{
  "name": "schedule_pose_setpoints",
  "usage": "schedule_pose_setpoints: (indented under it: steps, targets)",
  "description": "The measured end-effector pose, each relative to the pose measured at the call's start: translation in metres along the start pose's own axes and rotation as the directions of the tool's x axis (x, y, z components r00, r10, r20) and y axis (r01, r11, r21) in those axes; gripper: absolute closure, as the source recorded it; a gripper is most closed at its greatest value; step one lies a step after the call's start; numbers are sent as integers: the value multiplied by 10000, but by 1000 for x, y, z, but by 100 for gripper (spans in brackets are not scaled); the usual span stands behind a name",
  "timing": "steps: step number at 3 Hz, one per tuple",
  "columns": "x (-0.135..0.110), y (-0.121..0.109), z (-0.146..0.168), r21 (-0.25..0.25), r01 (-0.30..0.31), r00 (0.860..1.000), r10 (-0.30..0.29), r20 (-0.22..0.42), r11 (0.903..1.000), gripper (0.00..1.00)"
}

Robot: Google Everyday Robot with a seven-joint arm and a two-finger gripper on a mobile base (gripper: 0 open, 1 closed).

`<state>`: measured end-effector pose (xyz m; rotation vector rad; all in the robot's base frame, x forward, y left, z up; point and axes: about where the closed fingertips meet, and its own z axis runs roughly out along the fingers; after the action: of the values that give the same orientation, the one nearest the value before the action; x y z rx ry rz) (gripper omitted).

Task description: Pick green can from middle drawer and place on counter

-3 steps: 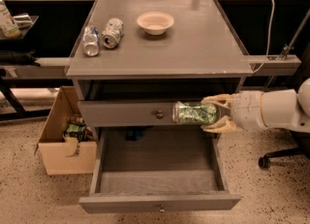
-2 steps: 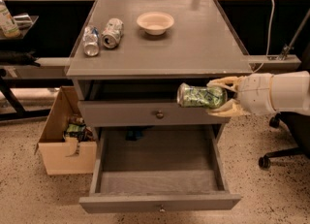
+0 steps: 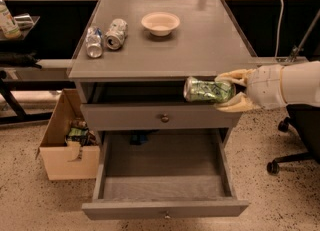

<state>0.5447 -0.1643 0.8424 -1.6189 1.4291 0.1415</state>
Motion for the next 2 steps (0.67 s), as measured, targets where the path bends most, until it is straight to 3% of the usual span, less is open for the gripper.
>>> schedule_pose_setpoints:
  steps: [2]
  targets:
    - [7,-49,9,-185,-753,9963,744,-420,9970,100]
